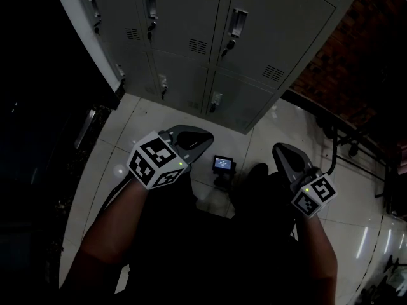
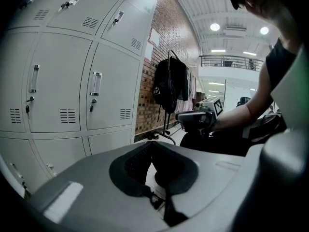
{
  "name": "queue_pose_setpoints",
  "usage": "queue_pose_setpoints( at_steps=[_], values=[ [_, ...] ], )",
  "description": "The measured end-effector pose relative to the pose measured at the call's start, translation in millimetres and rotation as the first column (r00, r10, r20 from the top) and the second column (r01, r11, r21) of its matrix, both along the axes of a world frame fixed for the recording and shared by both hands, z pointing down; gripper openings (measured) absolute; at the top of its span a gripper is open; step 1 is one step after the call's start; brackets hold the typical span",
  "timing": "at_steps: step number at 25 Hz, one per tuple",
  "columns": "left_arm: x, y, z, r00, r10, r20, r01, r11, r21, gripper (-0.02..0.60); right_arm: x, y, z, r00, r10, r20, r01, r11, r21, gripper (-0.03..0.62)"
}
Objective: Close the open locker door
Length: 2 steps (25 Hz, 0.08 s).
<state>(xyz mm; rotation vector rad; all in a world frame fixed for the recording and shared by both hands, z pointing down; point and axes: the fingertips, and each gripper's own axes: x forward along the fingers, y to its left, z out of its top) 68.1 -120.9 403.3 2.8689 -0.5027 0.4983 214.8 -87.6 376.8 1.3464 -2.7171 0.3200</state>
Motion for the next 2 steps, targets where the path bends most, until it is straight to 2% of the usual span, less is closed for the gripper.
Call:
queue_pose_setpoints(
  at_steps=[2],
  values=[
    [-0.4, -0.6, -0.2, 1.000, 0.000, 0.000, 0.000, 1.000, 0.001, 0.012, -0.3, -0.6, -0.2, 1.000, 0.000, -0.001, 0.000, 1.000, 0.000, 0.002]
  ],
)
